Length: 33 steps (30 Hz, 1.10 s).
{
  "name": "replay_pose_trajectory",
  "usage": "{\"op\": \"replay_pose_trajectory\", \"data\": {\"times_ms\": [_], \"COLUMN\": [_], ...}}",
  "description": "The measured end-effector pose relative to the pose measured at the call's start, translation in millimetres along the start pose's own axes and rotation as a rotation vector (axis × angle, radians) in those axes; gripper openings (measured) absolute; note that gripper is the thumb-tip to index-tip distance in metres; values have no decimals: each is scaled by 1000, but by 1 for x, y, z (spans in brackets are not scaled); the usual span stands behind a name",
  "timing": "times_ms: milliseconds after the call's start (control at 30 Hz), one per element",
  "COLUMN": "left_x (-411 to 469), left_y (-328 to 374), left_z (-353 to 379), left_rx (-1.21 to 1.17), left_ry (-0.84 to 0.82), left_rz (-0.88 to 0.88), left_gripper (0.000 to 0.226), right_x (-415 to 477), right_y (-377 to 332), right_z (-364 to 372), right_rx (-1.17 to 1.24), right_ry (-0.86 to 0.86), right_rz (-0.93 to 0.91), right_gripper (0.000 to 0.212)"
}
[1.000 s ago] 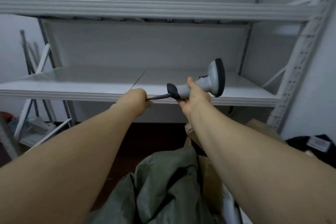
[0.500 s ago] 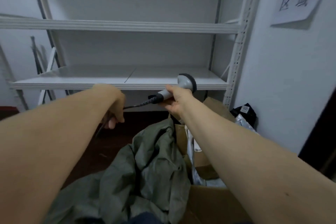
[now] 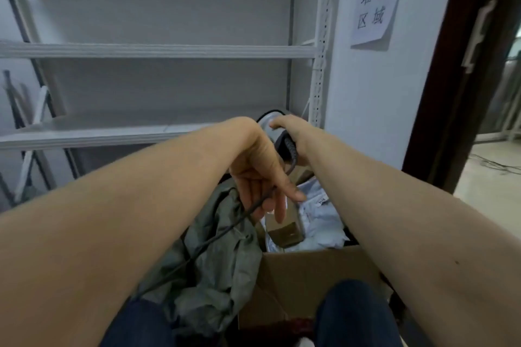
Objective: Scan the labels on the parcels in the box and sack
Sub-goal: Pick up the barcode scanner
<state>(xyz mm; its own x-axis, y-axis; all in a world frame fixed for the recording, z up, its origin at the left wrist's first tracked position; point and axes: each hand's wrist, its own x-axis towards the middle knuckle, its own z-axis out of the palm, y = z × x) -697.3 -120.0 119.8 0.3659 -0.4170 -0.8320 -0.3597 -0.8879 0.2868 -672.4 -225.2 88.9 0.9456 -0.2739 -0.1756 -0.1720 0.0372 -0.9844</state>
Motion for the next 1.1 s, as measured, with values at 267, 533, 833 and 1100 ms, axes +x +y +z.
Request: {"op": "replay_pose_trajectory", "data": {"times_ms": [267,533,833,1100], "left_x": [71,35,-50,-49], "left_y": [-87,-157,-158,-202], "left_z": [12,5,-41,-37], "left_rx": [66,289,268,404], "left_ry": [134,956,1813,1397], "left_rz": [-283,-610,-378,-782], "left_gripper": [33,28,36,34], "right_x": [18,30,11,3], "right_y": [20,25,17,15], "right_z": [-5,14,43,58], "right_rx": [119,206,275,324], "right_ry": [119,198,120,12], "right_rz": [112,130,174,191], "right_gripper": [15,36,45,39]}}
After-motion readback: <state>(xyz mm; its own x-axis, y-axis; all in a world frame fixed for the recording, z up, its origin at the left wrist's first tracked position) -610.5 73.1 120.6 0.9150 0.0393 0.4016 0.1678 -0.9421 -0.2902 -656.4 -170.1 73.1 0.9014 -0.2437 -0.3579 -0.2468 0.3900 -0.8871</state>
